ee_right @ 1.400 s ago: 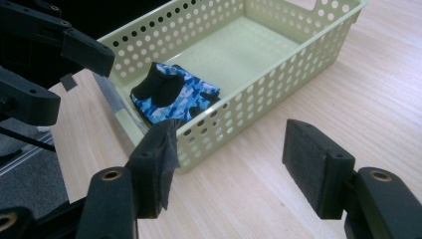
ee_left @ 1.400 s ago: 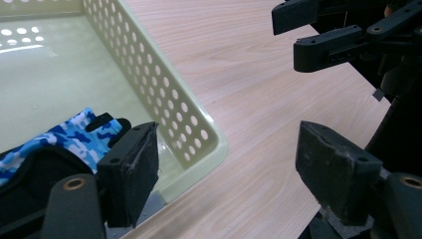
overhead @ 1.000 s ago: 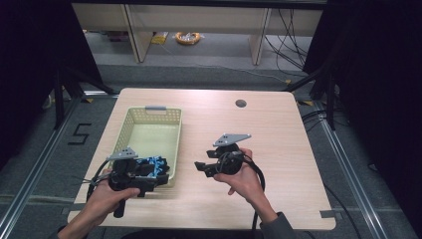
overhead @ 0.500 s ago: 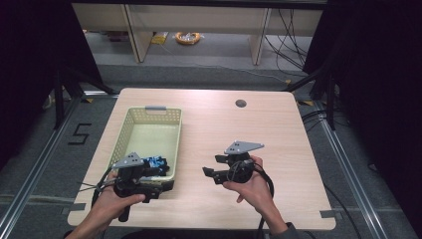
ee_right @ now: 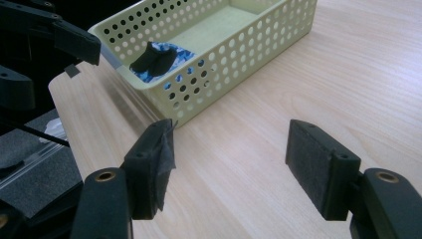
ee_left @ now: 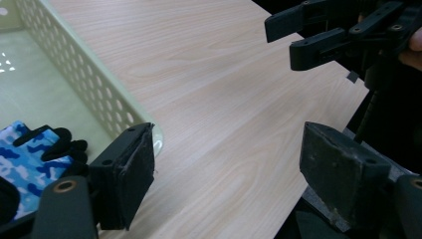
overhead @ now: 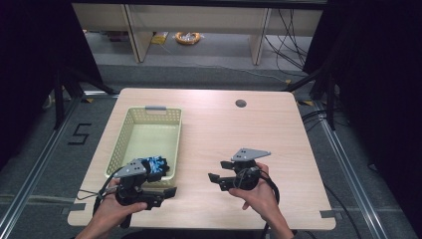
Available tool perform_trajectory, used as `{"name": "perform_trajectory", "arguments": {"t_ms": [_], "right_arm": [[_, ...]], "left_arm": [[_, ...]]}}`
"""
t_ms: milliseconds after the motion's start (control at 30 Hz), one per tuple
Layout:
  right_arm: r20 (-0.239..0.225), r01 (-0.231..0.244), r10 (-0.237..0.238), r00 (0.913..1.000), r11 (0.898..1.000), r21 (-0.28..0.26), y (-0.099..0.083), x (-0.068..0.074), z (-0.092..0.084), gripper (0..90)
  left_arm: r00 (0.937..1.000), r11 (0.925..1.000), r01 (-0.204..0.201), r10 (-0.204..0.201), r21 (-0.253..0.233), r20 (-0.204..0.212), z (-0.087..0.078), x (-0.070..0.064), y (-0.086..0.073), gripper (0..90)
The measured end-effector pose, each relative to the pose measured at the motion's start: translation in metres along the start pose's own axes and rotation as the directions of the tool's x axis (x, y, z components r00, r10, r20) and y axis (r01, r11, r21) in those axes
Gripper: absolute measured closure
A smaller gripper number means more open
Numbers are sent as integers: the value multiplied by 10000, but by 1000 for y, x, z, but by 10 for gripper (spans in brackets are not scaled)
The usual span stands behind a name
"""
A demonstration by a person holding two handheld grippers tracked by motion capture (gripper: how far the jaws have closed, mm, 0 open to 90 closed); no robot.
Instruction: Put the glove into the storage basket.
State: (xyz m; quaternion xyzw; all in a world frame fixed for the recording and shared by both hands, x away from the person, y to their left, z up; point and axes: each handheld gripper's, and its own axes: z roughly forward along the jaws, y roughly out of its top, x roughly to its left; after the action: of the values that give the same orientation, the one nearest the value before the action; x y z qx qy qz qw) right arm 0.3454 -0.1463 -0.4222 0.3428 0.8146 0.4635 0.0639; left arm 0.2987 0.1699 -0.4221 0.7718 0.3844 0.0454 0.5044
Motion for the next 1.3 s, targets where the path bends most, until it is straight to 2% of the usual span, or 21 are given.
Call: {"name": "perform_trajectory", "arguments": {"t_ms": [67, 100, 167, 233, 267, 300, 400, 533, 633, 700, 733, 800, 900, 967, 1000, 1033, 1067, 1100, 1133, 1200, 1300], "right_arm": [[-103, -188, 187, 9998, 9998, -13, -3, 2, -1, 366], [-63, 68, -68, 10000, 10000, -25, -4, 1, -1, 366], [-70, -180, 181, 9998, 9998, 46, -8, 4, -3, 366], [6, -92, 92, 10000, 10000, 23, -10, 4, -5, 366], [-11, -62, 62, 10000, 9999, -156, -12, 4, -4, 366], [-158, -334, 333, 9993, 9994, -101, -13, 7, -5, 366], [-97, -53, 51, 9999, 9998, -180, -18, 6, -6, 366], [-88, -279, 279, 9996, 9996, -37, -25, 9, -9, 366], [-194, -160, 158, 9997, 9998, -110, -29, 9, -8, 366], [-229, -75, 73, 9997, 9999, -75, -31, 8, -8, 366], [-61, -273, 273, 9996, 9996, -70, -32, 10, -9, 367], [-201, -306, 303, 9993, 9995, -126, -34, 10, -9, 366], [-49, -207, 207, 9998, 9998, -59, -38, 10, -9, 365], [-211, -477, 475, 9986, 9989, -50, -41, 11, -8, 363], [-191, -391, 389, 9991, 9992, -101, -44, 9, -8, 362], [-292, -504, 504, 9983, 9987, 17, -45, 9, -8, 360], [-156, -729, 730, 9972, 9973, 94, -47, 11, -10, 357], [-225, -398, 394, 9990, 9991, -135, -48, 7, -8, 355], [-299, -788, 785, 9965, 9969, -90, -50, 10, -9, 341], [-338, -511, 504, 9982, 9985, -200, -54, 7, -8, 332], [-323, -526, 520, 9981, 9985, -170, -57, 7, -9, 317]], "left_arm": [[9998, 9998, -171, 171, 51, 102, -1, -4, -1, 214], [9998, 9998, -176, 177, -25, 106, 0, -7, -3, 214], [9995, 9996, -269, 269, 10, 177, 1, -11, -5, 214], [9981, 9982, -590, 588, 112, 205, 2, -15, -8, 214], [9984, 9987, -514, 514, -1, 250, 4, -18, -10, 214], [9978, 9980, -615, 611, 124, 249, 4, -20, -12, 214], [9962, 9965, -817, 811, 154, 323, 5, -24, -17, 215], [9960, 9966, -772, 758, 293, 474, 9, -29, -27, 218], [9894, 9882, -1434, 1417, 545, 332, 12, -28, -31, 222], [9917, 9917, -1224, 1206, 403, 440, 14, -29, -35, 222], [9918, 9908, -1241, 1221, 544, 375, 13, -29, -35, 222], [9901, 9890, -1358, 1335, 581, 429, 15, -27, -39, 221], [9892, 9866, -1457, 1441, 730, 265, 16, -25, -43, 221], [9881, 9858, -1532, 1520, 686, 223, 18, -23, -46, 221], [9884, 9841, -1516, 1521, 921, 21, 17, -23, -47, 221], [9900, 9871, -1412, 1413, 754, 38, 18, -23, -49, 221], [9860, 9817, -1668, 1667, 916, 95, 17, -22, -49, 221], [9842, 9798, -1760, 1772, 948, -38, 17, -21, -51, 222], [9862, 9824, -1653, 1656, 875, 42, 18, -21, -52, 224], [9873, 9833, -1584, 1588, 892, 22, 19, -20, -55, 225], [9875, 9829, -1573, 1578, 954, 25, 20, -19, -57, 224]]}}
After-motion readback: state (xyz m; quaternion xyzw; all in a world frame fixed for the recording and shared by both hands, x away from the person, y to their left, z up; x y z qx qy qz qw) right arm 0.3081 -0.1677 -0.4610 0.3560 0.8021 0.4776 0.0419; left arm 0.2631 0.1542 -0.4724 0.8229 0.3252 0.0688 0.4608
